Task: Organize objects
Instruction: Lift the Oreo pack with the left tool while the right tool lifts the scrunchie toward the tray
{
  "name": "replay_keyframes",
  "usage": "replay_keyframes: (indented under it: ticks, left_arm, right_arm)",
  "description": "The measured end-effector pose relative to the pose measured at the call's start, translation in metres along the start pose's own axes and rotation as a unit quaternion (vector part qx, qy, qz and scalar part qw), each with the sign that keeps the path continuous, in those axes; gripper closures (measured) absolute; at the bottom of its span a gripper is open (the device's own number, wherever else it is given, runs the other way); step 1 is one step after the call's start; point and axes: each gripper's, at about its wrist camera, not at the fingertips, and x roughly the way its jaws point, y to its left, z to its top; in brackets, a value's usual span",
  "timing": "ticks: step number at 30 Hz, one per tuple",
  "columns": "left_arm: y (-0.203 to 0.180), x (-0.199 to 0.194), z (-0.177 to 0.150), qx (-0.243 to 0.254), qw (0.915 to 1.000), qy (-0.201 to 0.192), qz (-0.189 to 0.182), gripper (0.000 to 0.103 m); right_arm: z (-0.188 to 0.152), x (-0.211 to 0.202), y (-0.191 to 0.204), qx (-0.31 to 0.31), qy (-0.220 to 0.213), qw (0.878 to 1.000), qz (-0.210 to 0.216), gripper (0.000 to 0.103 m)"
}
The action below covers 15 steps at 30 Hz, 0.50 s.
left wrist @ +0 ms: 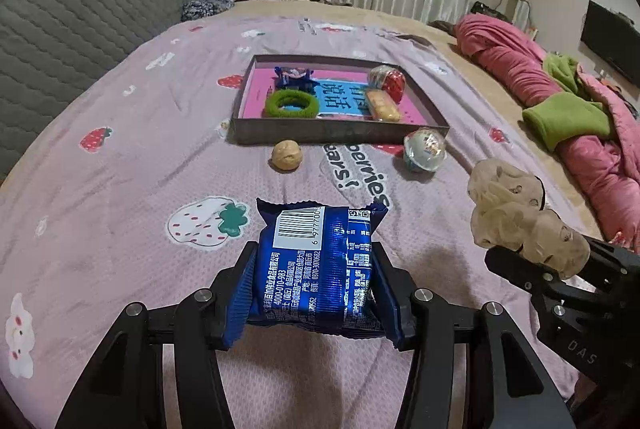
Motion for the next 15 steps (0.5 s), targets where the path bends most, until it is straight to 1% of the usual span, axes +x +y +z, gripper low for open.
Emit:
replay_keyframes:
  ticks: [5, 10, 15]
  left_arm:
    - [-0.005, -0.023, 0.000, 0.007, 0.9998, -0.019, -0.003, 0.048]
    - [-0.006, -0.047, 0.003, 0.008, 0.9993, -0.037, -0.003, 0.048]
    - [-0.006, -0.069, 0.010, 0.011, 0.9984, -0.055, -0.002, 0.048]
  right_arm:
    - [0.005, -0.025, 0.005, 0.000, -0.019, 1.000, -0.013, 0.075]
    - [0.015, -0.054, 0.011, 0.003, -0.047, 0.999, -0.019, 0.076]
    - [0.026, -0.073, 0.019, -0.002, -0.067, 0.998, -0.022, 0.075]
